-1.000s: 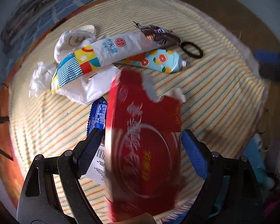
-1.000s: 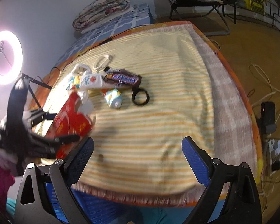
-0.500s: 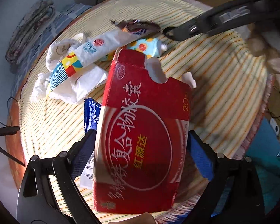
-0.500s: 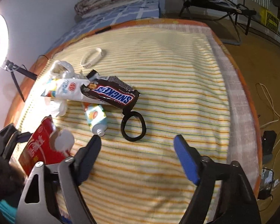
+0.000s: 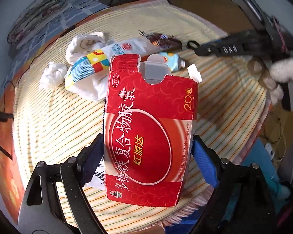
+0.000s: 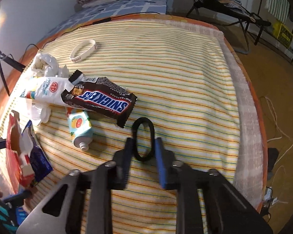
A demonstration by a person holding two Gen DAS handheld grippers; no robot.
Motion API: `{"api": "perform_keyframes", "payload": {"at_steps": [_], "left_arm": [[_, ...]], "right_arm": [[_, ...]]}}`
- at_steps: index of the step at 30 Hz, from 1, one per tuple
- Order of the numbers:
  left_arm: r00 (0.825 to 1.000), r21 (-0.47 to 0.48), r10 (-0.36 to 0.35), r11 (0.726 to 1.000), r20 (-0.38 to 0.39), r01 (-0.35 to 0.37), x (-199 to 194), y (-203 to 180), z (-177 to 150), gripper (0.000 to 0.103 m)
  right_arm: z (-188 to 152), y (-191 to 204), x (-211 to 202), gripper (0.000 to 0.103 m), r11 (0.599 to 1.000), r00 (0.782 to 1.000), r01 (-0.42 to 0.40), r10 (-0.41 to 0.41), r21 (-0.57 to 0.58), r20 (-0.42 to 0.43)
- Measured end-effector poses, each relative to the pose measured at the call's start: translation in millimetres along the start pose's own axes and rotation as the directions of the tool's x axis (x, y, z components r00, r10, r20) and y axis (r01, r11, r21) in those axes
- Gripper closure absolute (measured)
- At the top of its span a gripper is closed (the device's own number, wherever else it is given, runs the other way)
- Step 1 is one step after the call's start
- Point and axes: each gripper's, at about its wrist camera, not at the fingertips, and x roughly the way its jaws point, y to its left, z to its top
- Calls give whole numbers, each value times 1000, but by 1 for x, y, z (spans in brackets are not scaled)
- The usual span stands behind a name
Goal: Collect trash
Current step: 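Lift the red box with the left tool while the right tool grasps the black hair tie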
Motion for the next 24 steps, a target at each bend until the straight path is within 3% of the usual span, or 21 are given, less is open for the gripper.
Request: {"api": "perform_keyframes", "payload": {"at_steps": [13,24], "left_arm": [[997,-111,-21,993,77,29,-43,32,4,14],[994,-205,42,979,105,-19,-103,42,-49,14]], "right_arm": [[-12,-14,-32,92,994,995,-80,76,67,69],[-25,29,-90,92,983,973,-183,183,-7,140]]}}
